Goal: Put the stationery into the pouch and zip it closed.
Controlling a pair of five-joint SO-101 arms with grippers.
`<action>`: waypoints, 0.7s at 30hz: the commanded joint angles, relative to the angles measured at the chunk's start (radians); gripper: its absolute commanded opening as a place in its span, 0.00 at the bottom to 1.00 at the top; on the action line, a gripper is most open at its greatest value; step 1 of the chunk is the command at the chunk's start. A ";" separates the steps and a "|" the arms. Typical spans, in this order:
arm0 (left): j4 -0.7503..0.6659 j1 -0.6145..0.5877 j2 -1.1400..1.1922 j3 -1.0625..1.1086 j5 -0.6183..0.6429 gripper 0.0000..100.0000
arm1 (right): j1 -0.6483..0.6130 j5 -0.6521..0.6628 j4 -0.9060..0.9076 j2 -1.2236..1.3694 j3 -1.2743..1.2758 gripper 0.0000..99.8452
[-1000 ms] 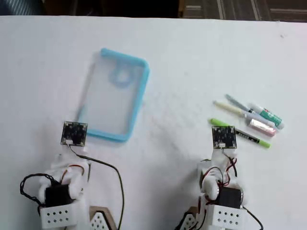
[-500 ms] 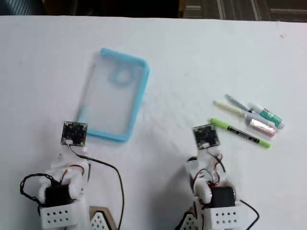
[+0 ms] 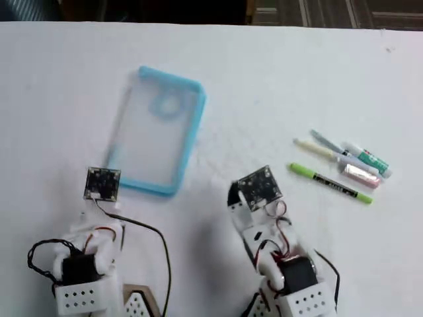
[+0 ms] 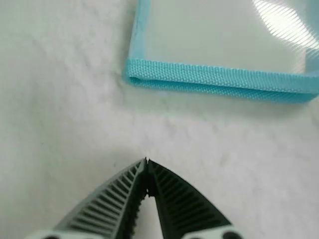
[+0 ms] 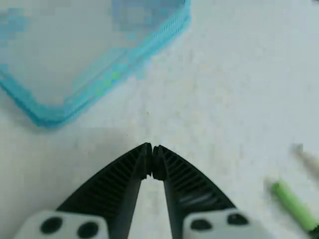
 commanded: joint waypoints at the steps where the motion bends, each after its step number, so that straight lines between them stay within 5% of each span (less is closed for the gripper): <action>1: -0.037 -0.002 -0.004 -0.002 -0.006 0.02 | -0.007 0.008 -0.041 -0.005 -0.135 0.07; 3: -0.048 -0.004 -0.004 -0.011 -0.031 0.06 | 0.008 0.008 0.016 -0.005 -0.189 0.13; 7: -0.130 -0.068 -0.004 -0.138 -0.330 0.24 | 0.099 0.006 0.120 -0.004 -0.281 0.14; 13: -0.285 -0.013 0.002 -0.310 -0.262 0.14 | 0.285 0.005 0.341 0.119 -0.485 0.14; 21: -0.212 0.107 0.002 -0.327 -0.184 0.11 | 0.326 -0.002 0.570 0.367 -0.792 0.14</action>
